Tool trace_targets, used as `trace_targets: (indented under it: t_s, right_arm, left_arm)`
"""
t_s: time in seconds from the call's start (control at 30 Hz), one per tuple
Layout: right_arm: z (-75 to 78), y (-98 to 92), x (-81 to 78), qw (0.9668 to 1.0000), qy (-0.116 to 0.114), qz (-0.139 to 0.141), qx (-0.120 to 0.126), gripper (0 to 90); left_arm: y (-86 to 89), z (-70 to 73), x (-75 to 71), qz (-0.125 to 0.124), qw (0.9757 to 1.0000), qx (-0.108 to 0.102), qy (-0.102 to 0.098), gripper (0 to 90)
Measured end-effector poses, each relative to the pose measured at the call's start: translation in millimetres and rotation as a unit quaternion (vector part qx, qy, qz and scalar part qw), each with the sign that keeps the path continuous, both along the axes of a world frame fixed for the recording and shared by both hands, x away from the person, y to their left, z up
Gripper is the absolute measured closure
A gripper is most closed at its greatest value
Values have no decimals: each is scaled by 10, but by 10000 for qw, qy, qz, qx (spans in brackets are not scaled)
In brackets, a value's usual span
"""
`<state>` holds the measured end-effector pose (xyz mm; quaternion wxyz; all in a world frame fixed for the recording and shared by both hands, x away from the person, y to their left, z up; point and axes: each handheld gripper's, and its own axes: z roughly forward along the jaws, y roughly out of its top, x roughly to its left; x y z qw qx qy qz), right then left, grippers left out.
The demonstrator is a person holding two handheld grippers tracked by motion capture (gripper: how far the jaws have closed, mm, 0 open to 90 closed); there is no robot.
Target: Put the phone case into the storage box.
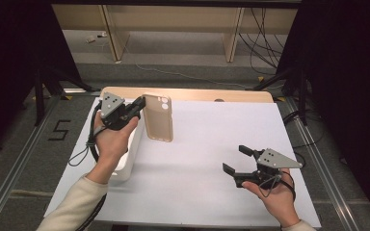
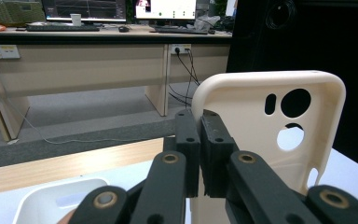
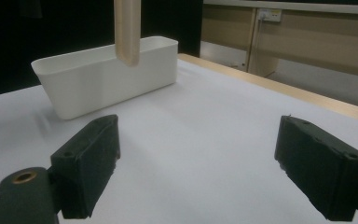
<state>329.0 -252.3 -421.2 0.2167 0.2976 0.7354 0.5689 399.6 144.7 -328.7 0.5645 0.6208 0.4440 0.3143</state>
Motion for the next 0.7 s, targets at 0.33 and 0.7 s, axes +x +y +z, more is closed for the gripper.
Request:
trace_targets:
  t_s: [0.33, 0.7]
  right_arm:
    - [-10, -16, -29, 9999, 147, 0, 24, 153]
    - [-18, -36, -47, 9998, 205, 4, 1, 153]
  left_arm:
    - [65, 17, 19, 67, 10000, 31, -31, 868]
    - [126, 35, 35, 120, 9999, 51, -54, 869]
